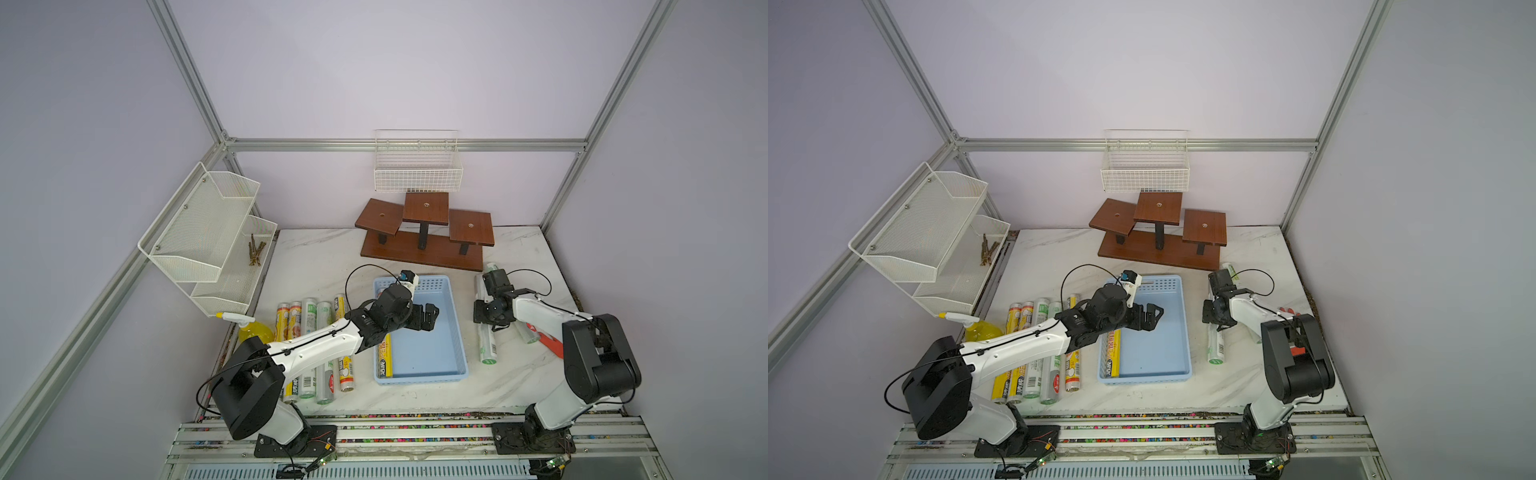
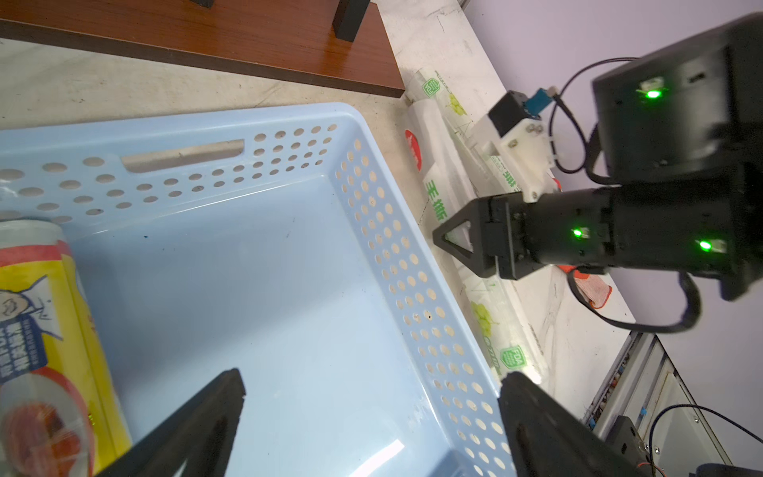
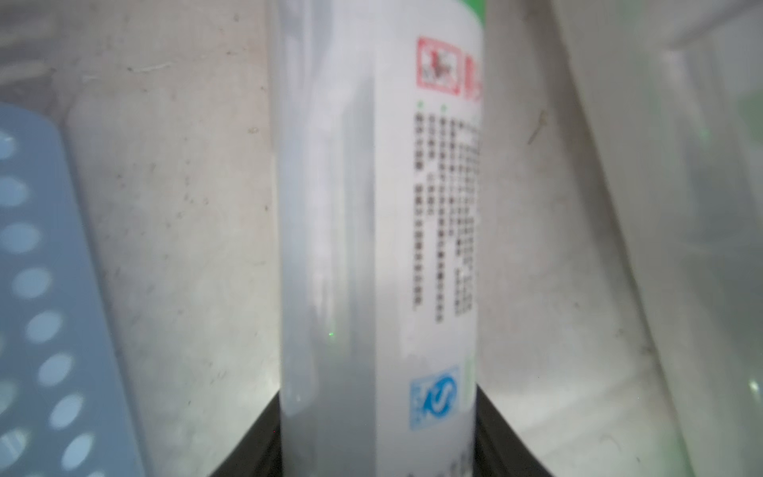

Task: Put the plastic wrap into the basket
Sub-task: Pick up the plastic wrap from the center of the board, then place the plastic wrap in the basket.

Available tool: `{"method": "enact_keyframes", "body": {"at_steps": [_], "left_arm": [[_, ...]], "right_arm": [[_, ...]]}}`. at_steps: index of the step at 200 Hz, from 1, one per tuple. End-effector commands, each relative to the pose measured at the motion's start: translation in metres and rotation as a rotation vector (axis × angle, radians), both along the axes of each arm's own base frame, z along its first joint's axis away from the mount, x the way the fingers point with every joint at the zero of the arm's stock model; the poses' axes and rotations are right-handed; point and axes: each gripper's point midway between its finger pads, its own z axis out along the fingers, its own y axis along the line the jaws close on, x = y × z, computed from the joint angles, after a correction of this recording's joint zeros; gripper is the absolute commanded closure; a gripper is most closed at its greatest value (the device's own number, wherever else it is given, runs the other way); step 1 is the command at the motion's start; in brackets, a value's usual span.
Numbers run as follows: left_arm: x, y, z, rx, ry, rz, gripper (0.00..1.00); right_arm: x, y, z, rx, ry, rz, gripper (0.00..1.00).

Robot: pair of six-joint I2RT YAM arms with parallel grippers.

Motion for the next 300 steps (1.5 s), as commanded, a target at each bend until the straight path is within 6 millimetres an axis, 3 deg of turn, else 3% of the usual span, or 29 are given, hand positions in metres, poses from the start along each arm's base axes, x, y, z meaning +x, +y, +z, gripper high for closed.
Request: {"method": "enact_keyframes", "body": {"at_steps": [1,25,30,50,90,123,174,207,300], "left_arm": [[0.006,0.007,0.027,-0.022,-0.089,0.031,0.0],[0.007,0.017,0.023,0.003,-0.095,0.07,0.0],[0.005,0.022,0.037,-0.021,-0.121,0.082,0.0],[0.005,0.034,0.04,-0.028,-0.141,0.127,0.0],[0.001,0.055,0.042,-0.037,-0.173,0.198,0.0],[-0.004,0.073,0.046,-0.022,-0.199,0.241,0.0],[-0.011,0.1,0.045,-0.001,-0.222,0.309,0.0],[-0.017,0.11,0.04,-0.012,-0.215,0.337,0.0],[-0.028,0.133,0.031,-0.022,-0.213,0.388,0.0]], "right_arm": [[0.002,0.012,0.042,0.089,-0.132,-0.003,0.68],[-0.009,0.018,0.063,0.14,-0.186,0.016,0.68],[-0.011,0.021,0.068,0.153,-0.196,0.022,0.68],[-0.017,0.037,0.094,0.258,-0.262,0.057,0.69],[-0.026,0.095,0.147,0.491,-0.343,0.176,0.69],[-0.034,0.146,0.168,0.617,-0.357,0.269,0.69],[-0.045,0.203,0.169,0.721,-0.327,0.333,0.69],[-0.047,0.232,0.154,0.807,-0.292,0.3,0.7],[-0.04,0.268,0.115,0.927,-0.196,0.22,0.7]]}}
